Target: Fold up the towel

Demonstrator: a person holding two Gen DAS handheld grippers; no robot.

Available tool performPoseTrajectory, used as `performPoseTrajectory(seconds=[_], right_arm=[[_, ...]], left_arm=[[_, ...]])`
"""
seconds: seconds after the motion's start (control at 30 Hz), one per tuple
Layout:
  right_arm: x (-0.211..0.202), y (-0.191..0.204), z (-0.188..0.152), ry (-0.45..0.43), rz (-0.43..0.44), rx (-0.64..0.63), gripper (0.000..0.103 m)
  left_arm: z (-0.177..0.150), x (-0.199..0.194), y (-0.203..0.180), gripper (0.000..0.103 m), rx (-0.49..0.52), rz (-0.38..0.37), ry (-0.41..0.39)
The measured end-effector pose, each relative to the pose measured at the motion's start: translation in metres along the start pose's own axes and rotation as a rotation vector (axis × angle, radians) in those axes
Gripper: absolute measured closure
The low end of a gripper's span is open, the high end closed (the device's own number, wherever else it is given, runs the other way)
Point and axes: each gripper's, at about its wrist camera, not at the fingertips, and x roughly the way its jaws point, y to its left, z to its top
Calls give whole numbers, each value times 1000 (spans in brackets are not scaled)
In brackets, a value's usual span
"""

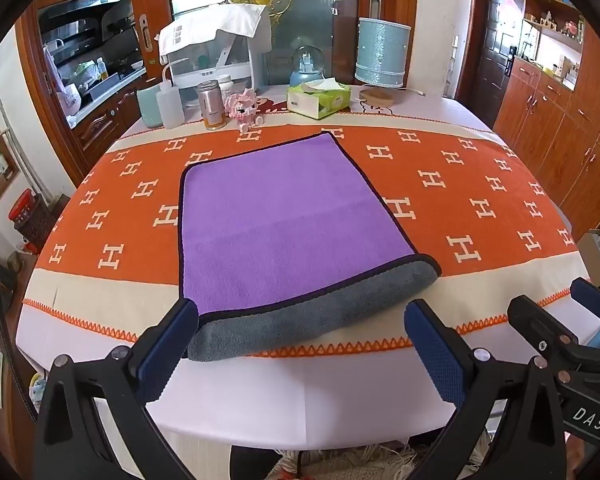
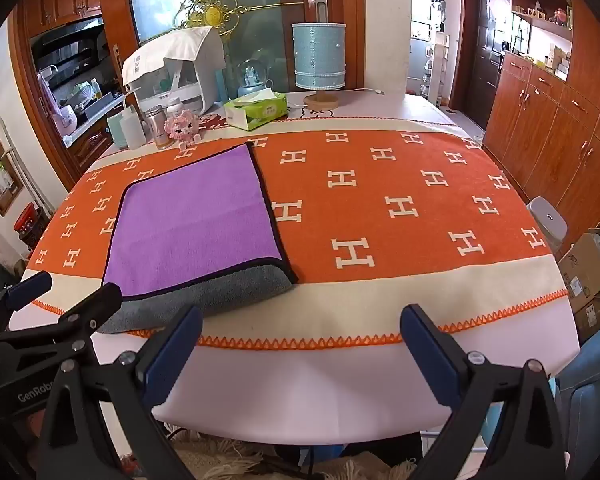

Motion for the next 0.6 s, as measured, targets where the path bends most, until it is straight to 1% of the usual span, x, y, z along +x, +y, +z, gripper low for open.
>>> performPoseTrajectory(seconds=[0.6], right_arm=[[0, -1, 0, -1, -10, -7, 3]], left_arm=[[0, 0, 0, 1, -6, -10, 4]])
